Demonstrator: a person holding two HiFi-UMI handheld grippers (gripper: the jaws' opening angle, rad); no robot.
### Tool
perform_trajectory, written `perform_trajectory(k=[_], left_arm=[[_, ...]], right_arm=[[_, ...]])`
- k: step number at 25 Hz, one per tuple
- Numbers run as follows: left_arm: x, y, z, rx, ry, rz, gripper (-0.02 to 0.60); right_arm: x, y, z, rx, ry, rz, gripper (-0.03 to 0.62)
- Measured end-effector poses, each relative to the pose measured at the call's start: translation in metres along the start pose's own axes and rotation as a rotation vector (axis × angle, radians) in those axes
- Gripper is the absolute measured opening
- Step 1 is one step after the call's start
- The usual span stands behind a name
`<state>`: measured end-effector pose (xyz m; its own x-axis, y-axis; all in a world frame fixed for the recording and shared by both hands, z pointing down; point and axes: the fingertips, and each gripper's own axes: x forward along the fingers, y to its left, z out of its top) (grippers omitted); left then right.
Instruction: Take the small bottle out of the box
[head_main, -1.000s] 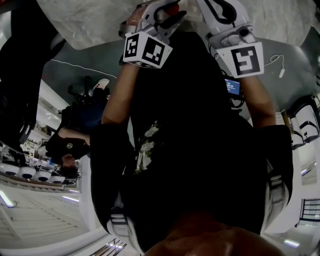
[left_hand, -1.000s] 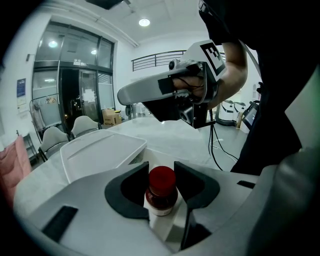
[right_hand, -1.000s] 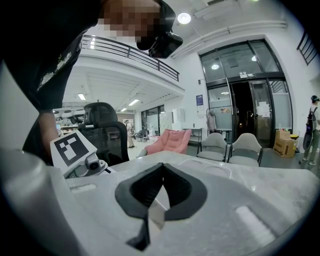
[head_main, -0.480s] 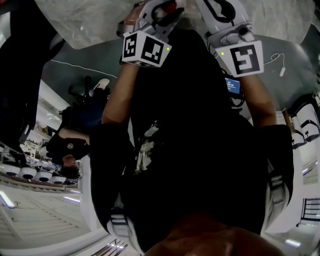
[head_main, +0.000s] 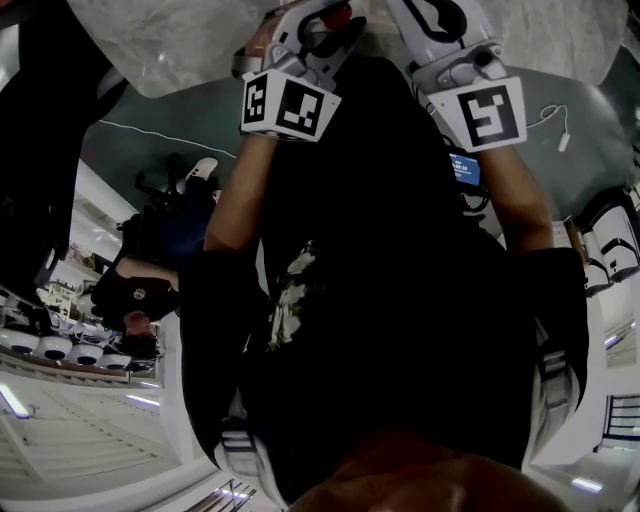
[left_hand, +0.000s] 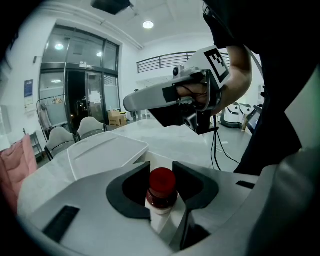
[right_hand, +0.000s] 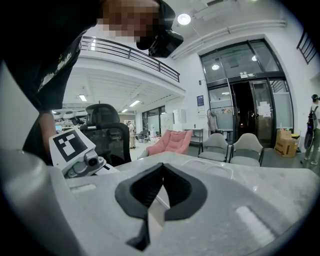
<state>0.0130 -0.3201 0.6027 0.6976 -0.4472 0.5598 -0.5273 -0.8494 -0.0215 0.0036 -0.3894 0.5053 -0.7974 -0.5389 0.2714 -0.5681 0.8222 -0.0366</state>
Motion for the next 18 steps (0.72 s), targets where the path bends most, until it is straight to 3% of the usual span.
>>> perform_trajectory(k=[18], left_arm=[[-0.01,0.009,0.029,0.001,-0.067,0.021,0.15]], right_arm=[[-0.003,-0.002,0.005,-0.004,-0.008,-0.011,-0.005]])
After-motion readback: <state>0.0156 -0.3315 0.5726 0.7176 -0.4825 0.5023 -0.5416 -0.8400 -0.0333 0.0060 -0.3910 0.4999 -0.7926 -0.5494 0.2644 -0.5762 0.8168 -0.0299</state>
